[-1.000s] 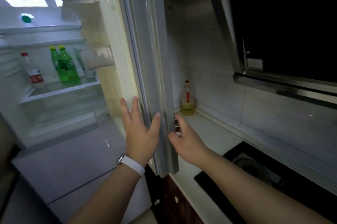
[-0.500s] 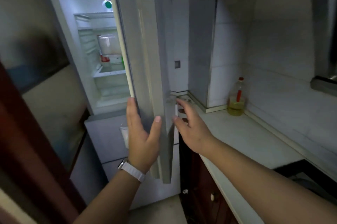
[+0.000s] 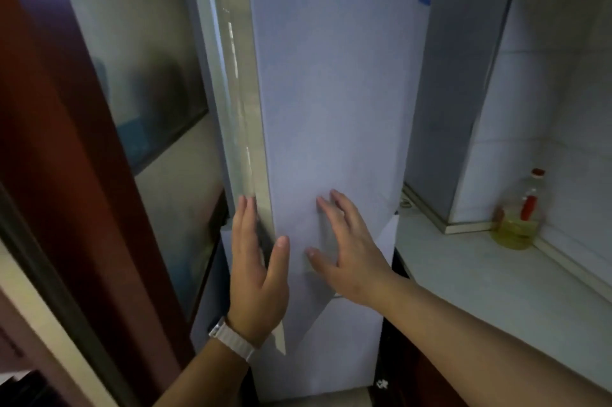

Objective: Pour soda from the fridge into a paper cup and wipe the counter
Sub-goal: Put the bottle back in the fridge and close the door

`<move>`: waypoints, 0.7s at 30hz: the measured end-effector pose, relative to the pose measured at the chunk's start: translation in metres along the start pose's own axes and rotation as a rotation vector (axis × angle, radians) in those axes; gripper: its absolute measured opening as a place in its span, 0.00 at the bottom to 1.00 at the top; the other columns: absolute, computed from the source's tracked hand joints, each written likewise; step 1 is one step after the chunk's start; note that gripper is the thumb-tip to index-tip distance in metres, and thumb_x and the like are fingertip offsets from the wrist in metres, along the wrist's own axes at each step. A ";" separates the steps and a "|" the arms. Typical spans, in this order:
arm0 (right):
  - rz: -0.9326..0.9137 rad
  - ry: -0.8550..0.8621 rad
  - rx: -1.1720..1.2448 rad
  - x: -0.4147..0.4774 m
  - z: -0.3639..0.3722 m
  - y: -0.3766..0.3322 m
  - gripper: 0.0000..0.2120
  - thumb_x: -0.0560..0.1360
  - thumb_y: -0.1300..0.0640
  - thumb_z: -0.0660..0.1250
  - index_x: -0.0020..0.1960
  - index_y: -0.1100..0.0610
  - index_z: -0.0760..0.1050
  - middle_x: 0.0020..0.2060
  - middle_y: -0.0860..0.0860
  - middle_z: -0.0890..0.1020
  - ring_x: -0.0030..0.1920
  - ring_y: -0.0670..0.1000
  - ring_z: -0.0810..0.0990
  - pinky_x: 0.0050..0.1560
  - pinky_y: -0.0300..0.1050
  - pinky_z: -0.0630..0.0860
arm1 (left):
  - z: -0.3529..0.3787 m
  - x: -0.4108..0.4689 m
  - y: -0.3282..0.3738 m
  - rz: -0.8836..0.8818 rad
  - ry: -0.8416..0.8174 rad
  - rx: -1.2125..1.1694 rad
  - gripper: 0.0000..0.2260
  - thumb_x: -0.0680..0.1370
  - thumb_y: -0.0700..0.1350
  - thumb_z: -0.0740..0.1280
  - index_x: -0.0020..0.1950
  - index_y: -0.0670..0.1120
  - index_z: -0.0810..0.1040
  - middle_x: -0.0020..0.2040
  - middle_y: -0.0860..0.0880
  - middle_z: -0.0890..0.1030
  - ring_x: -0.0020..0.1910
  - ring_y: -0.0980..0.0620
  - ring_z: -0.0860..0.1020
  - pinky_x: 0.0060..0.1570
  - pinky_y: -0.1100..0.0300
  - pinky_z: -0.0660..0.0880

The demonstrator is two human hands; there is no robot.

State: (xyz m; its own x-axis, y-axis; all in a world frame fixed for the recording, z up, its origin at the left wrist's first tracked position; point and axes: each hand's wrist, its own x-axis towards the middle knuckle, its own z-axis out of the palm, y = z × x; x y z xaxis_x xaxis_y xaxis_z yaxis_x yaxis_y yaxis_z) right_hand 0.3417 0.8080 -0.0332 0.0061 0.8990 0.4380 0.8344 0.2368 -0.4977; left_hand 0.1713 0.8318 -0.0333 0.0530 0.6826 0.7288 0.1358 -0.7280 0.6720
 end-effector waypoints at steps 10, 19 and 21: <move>-0.010 0.091 -0.285 0.093 0.038 0.024 0.37 0.79 0.41 0.60 0.79 0.43 0.42 0.78 0.46 0.37 0.78 0.47 0.41 0.77 0.44 0.46 | -0.027 0.066 -0.086 -0.184 0.012 -0.094 0.38 0.76 0.49 0.66 0.81 0.53 0.50 0.78 0.53 0.61 0.76 0.54 0.63 0.72 0.41 0.66; -0.020 0.144 -0.520 0.143 0.061 0.054 0.41 0.75 0.47 0.69 0.80 0.49 0.48 0.79 0.57 0.48 0.78 0.59 0.51 0.75 0.55 0.57 | -0.022 0.101 -0.135 -0.281 0.077 -0.067 0.47 0.70 0.58 0.74 0.79 0.59 0.47 0.79 0.53 0.57 0.78 0.52 0.59 0.74 0.42 0.63; -0.036 0.146 -0.541 0.153 0.065 0.060 0.44 0.73 0.48 0.71 0.79 0.49 0.48 0.79 0.59 0.50 0.77 0.60 0.53 0.74 0.56 0.58 | -0.018 0.111 -0.142 -0.305 0.103 -0.059 0.49 0.68 0.58 0.76 0.79 0.59 0.47 0.79 0.54 0.57 0.77 0.52 0.59 0.74 0.43 0.63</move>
State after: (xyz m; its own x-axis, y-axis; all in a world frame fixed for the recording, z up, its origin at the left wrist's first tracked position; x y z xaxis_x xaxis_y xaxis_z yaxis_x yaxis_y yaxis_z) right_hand 0.3568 0.9836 -0.0448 0.0161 0.8242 0.5660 0.9991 0.0095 -0.0423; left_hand 0.1397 1.0100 -0.0458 -0.0817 0.8619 0.5005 0.0724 -0.4957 0.8655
